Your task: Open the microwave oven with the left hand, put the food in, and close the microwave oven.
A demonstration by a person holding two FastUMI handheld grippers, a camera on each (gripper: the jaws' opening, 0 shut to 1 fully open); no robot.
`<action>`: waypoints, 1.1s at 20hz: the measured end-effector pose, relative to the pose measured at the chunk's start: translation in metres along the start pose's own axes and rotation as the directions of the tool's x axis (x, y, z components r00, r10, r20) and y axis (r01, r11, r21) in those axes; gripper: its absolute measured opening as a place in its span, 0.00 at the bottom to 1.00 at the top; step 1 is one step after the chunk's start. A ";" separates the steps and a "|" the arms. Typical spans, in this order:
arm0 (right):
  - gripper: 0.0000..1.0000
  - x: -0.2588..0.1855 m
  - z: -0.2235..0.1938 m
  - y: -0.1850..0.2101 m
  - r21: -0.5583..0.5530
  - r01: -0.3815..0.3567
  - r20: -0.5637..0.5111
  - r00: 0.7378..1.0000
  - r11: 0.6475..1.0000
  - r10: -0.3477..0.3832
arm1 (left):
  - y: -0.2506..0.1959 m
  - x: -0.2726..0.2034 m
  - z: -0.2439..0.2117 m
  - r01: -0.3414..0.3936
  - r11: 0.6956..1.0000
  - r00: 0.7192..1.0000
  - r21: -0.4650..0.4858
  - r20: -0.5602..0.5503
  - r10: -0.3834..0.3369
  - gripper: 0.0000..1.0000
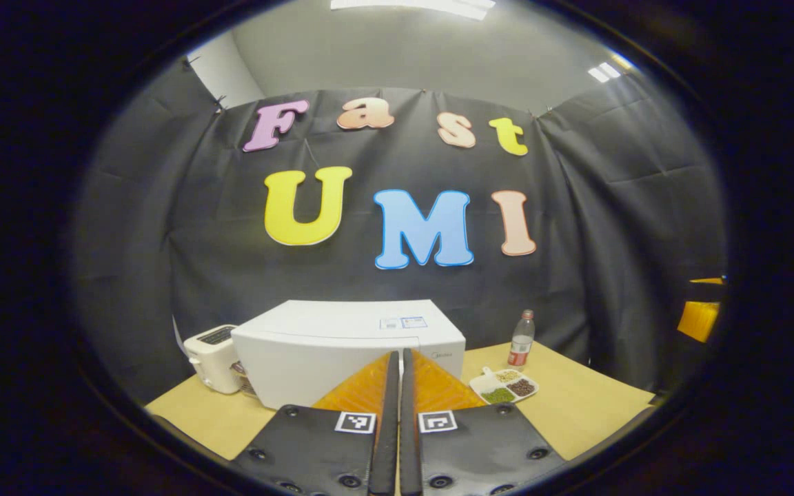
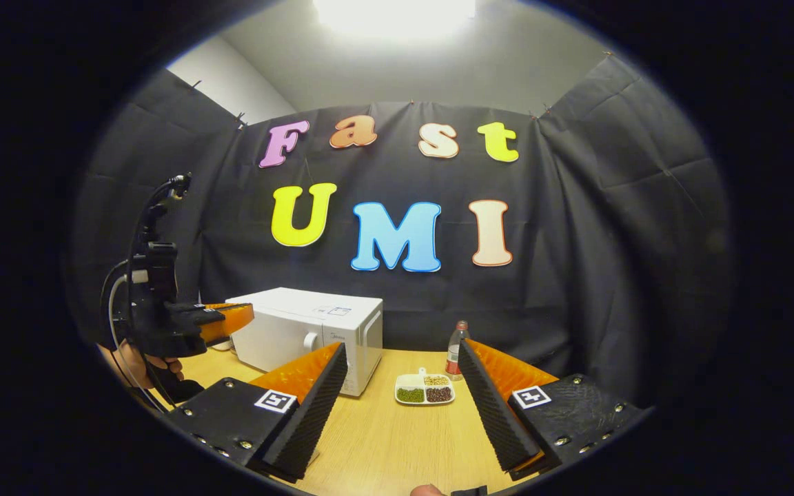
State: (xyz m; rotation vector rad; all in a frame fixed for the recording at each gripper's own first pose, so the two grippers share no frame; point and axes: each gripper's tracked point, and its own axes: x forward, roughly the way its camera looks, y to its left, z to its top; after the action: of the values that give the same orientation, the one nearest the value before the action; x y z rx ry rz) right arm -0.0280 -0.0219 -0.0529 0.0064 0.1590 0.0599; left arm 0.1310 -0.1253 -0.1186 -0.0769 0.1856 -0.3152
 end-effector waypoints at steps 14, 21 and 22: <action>0.98 -0.043 0.019 -0.032 0.073 0.049 0.035 0.998 0.996 -0.051 | 0.002 -0.131 0.035 -0.069 0.997 0.996 0.029 0.056 0.067 0.09; 0.98 -0.044 0.027 -0.013 0.078 0.071 0.063 0.995 0.994 -0.076 | 0.030 -0.161 0.042 -0.093 0.995 0.993 0.030 0.082 0.090 0.51; 0.98 -0.045 0.027 -0.008 0.077 0.071 0.061 0.995 0.994 -0.076 | 0.034 -0.163 0.043 -0.090 0.996 0.993 0.028 0.085 0.087 0.60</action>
State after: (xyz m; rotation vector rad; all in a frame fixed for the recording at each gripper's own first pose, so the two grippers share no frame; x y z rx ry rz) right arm -0.0672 -0.0327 -0.0193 0.0771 0.0973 -0.0202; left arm -0.0025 -0.0403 -0.0525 -0.0504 0.1002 -0.2258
